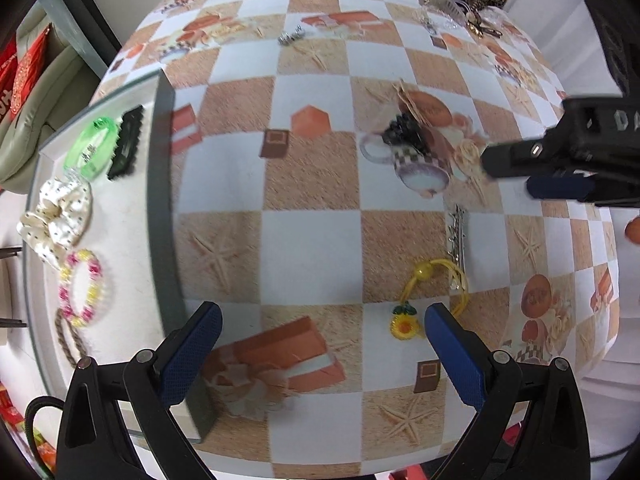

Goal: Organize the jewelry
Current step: 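Grasp the yellow sunflower cord with the left tool while the right tool grasps the beige hairpins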

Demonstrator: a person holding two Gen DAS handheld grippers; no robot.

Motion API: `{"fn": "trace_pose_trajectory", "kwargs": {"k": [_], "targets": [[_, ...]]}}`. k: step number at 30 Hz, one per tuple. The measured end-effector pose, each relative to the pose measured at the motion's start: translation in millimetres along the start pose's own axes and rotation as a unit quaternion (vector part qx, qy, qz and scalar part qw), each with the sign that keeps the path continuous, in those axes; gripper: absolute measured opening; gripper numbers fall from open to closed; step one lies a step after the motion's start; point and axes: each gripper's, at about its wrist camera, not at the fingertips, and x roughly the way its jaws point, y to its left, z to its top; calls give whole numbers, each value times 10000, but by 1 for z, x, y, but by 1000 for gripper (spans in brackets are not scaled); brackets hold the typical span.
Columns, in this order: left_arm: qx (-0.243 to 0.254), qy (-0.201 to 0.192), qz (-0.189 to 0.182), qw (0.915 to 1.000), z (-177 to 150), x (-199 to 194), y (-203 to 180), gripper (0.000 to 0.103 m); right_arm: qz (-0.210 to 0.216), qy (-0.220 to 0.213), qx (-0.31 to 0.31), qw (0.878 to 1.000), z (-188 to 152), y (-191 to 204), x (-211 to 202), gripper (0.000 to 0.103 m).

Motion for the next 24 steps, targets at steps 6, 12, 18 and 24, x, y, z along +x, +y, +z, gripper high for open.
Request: {"fn": "trace_pose_trajectory", "kwargs": {"k": [6,12,18,24], "targets": [[1,34,-80,10000,-5,8,-7,103,14,251,226,9994,-6,-6,23,52],[59,115,-94,9999,-4,21,-16,90,108,-182,196,9996,24,-1,12,52],[171,120,10,9998,-6,32,-27,88,37,-415,-24,9991,64,17,18,52],[266,70,216,9994,-8,38,-38,81,-307,-441,-366,9979,82,35,37,52]]}}
